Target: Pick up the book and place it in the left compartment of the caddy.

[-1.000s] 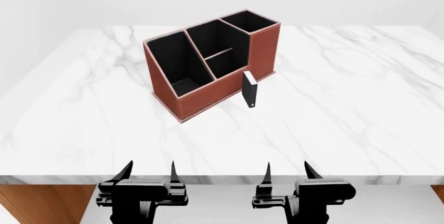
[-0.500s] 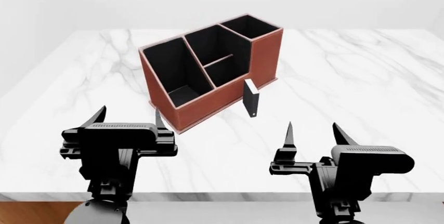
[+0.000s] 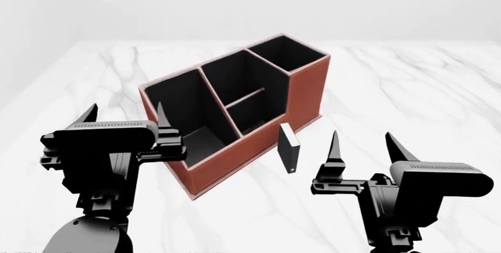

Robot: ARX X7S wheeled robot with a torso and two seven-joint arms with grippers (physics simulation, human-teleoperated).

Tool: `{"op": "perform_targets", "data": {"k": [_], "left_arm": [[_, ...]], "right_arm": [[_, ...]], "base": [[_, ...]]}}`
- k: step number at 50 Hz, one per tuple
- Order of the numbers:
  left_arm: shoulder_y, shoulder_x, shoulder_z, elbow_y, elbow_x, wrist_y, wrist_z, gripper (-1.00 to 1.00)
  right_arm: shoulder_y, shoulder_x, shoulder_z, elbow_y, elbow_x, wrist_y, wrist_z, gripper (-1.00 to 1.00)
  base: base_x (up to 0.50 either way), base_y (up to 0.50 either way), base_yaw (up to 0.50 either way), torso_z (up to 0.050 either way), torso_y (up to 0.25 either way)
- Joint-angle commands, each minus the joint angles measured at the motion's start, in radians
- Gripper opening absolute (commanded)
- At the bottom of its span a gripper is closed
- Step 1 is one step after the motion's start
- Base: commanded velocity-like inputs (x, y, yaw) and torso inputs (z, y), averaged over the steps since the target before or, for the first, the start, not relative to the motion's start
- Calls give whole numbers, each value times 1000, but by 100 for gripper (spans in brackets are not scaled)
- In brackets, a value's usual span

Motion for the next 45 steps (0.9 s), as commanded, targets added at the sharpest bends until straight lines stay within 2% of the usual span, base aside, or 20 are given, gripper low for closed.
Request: {"op": "perform_targets", "data": {"k": [1, 2, 15, 22, 37, 43, 45], "left_arm": [[-7, -5, -10, 12, -14, -11, -7, 100], [-7, -6, -9, 9, -15, -9, -7, 100], [-9, -12, -11, 10, -24, -11, -16, 100], [-9, -16, -13, 13, -31, -14, -20, 100], [-9, -23, -9, 16, -41, -15, -29, 100], [-9, -25, -10, 17, -47, -17, -32, 100], [-10, -26, -10, 16, -48, -16, -33, 100]], "right_arm": [[-6, 9, -4, -10, 13, 8, 5, 100], [-6, 16, -26, -15, -39, -7, 29, 100], [-19, 25, -51, 11, -38, -45, 23, 100], [-30, 37, -52, -1, -11, -60, 0, 100], [-20, 38, -52, 11, 6, -32, 14, 100], [6, 39, -54, 23, -1, 37, 45, 100], [23, 41, -51, 15, 5, 107, 64, 100]], "base": [[0, 0, 0, 0, 0], [0, 0, 0, 0, 0], [0, 490, 0, 0, 0], [11, 0, 0, 0, 0], [467, 0, 0, 0, 0], [0, 0, 0, 0, 2], [0, 0, 0, 0, 0]]}}
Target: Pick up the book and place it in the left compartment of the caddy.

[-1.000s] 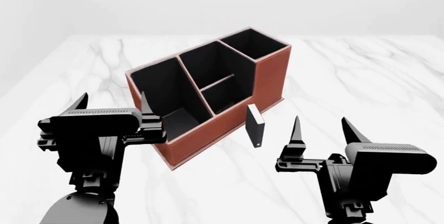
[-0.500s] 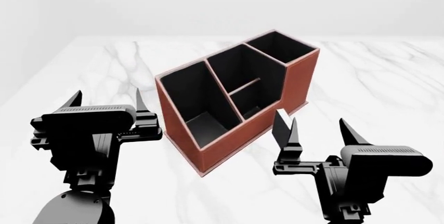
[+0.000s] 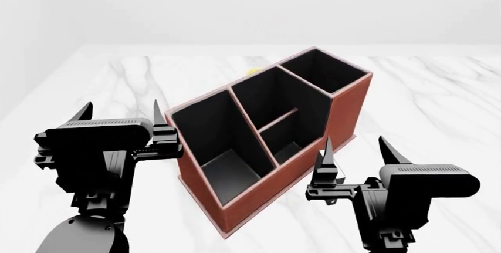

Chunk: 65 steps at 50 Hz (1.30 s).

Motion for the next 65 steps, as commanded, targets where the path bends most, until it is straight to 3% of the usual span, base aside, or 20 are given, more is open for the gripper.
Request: {"op": "perform_targets", "data": {"k": [1, 14, 21, 42, 43, 44, 65], "left_arm": [[0, -4, 0, 0, -9, 0, -6, 100], [-3, -8, -2, -1, -21, -2, -13, 100], [-4, -11, -3, -4, -27, -2, -15, 100], [-8, -21, 0, -25, -38, 7, -25, 100], [-9, -22, -3, -28, -37, 5, -27, 100], [-9, -23, -2, -28, -38, 5, -27, 100], [-10, -31, -3, -26, -51, 4, -39, 100]], "right_arm": [[41, 16, -8, -2, 16, 133, 25, 100], [278, 60, 64, -2, 187, 683, -2, 100], [325, 63, 64, 99, 206, 735, -25, 100], [431, 84, 13, 475, 155, 596, -91, 100], [498, 76, -34, 625, 99, 482, -119, 100], [504, 76, -37, 744, 97, 477, -121, 100], [514, 77, -65, 781, 102, 487, -137, 100]], "base": [[0, 0, 0, 0, 0], [0, 0, 0, 0, 0], [0, 0, 0, 0, 0], [0, 0, 0, 0, 0], [0, 0, 0, 0, 0], [0, 0, 0, 0, 0], [0, 0, 0, 0, 0]]}}
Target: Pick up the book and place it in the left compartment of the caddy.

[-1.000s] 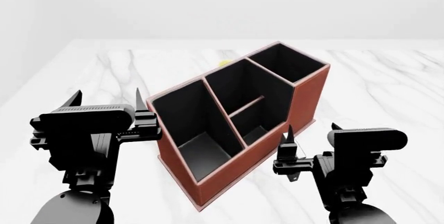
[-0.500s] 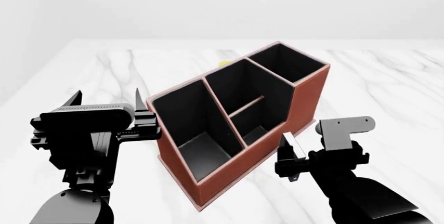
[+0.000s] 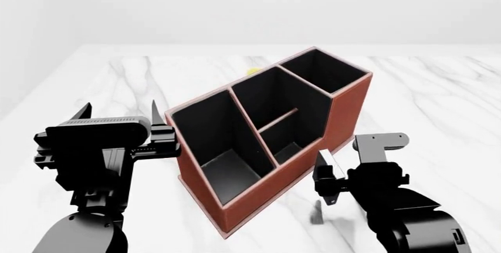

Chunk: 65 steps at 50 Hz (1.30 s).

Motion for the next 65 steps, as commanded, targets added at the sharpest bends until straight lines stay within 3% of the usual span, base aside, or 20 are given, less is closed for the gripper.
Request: {"op": "perform_targets", "data": {"k": [1, 22, 23, 38, 43, 57, 59, 61, 65], "left_arm": [[-1, -4, 0, 0, -7, 0, -6, 100], [-2, -11, 3, -6, -19, 3, -16, 100], [-2, -11, 4, -5, -19, 3, -16, 100], [-2, -17, 8, -9, -25, 7, -22, 100], [-1, -19, 12, -7, -26, 7, -25, 100], [-3, -23, 7, -6, -36, 6, -31, 100], [-3, -24, 8, -5, -37, 6, -32, 100], [-3, -24, 5, -4, -40, 5, -33, 100], [-3, -26, 1, 0, -44, 3, -34, 100]], "right_arm": [[22, 2, -29, 60, -1, 5, -20, 100], [49, 8, -92, 135, 22, 42, -94, 100], [49, 7, -86, 124, 23, 50, -85, -100], [29, 7, -52, 78, 25, 35, -44, -100], [13, 18, -15, -44, 31, 51, -2, -100], [62, 41, 160, -657, 228, 484, 70, -100], [101, 37, 182, -713, 292, 569, 83, -100], [152, 86, 172, -666, 543, 571, 253, -100], [264, 133, 108, -564, 850, 567, 484, -100]], "base": [[0, 0, 0, 0, 0], [0, 0, 0, 0, 0], [0, 0, 0, 0, 0], [0, 0, 0, 0, 0], [0, 0, 0, 0, 2], [0, 0, 0, 0, 2], [0, 0, 0, 0, 0], [0, 0, 0, 0, 0], [0, 0, 0, 0, 3]]}}
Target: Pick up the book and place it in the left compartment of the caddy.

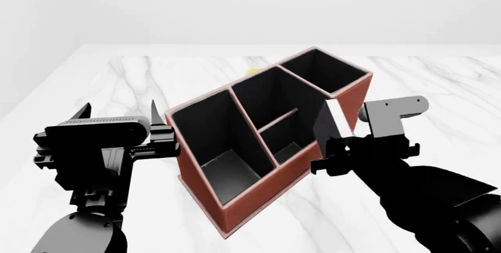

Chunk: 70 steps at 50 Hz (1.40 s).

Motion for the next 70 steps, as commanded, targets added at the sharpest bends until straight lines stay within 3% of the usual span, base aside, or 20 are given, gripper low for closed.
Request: {"op": "perform_targets", "data": {"k": [1, 7, 11, 23, 41, 70], "left_arm": [[-2, -4, -10, 4, -12, -4, -4, 100], [-4, -6, -14, -1, -16, -3, -7, 100], [-2, -7, -13, 2, -17, -2, -9, 100], [-6, -10, -18, -5, -26, 0, -13, 100], [-6, -15, -13, -5, -34, 1, -21, 100], [-8, -24, -14, -15, -48, 11, -31, 100]], "right_arm": [[225, 82, -26, -45, 595, 155, 387, -100], [422, 90, -150, 100, 952, 142, 669, -100], [483, 64, -228, 133, 1005, 125, 714, -100], [584, -53, -379, 266, 748, 5, 381, -100], [572, -92, -635, 455, 372, -296, 7, -100], [504, -157, -802, 686, 223, -457, -161, -100]], "base": [[0, 0, 0, 0, 0], [0, 0, 0, 0, 0], [0, 0, 0, 0, 3], [0, 0, 0, 0, 1], [0, 0, 0, 0, 1], [0, 0, 0, 0, 1]]}}
